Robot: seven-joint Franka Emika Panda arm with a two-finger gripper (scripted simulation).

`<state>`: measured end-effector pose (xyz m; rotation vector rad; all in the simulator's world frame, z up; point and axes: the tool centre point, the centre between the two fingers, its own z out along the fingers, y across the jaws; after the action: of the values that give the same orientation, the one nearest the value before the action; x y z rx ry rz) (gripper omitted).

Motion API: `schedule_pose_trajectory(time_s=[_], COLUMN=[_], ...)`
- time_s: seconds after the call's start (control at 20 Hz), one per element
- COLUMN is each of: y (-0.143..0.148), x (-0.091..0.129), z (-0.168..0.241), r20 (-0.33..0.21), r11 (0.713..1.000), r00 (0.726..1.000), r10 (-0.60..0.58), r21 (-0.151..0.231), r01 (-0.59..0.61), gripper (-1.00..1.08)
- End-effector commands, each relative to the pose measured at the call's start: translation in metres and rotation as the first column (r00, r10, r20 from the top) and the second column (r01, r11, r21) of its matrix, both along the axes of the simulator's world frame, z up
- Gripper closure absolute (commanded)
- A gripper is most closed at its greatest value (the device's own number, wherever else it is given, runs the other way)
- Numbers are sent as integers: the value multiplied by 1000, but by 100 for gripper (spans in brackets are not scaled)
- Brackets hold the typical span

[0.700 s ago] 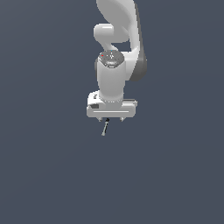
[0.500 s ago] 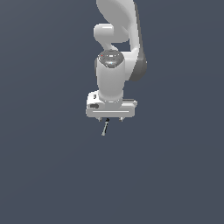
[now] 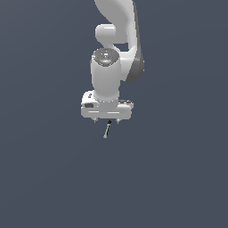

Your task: Pick up the object and move it to a goal position.

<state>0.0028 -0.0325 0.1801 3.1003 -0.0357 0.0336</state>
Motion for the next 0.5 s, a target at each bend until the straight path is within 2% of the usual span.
schedule_pose_trajectory(time_s=[0.0,0.45], y=[0,-1], x=[-1,-17], z=[-3,-42], r20=[-1,-6], r11=[1000,998], r00=[1000,998], r10=[-3,-60], r21=[1,19], r01=[3,60], gripper=[-92,-92])
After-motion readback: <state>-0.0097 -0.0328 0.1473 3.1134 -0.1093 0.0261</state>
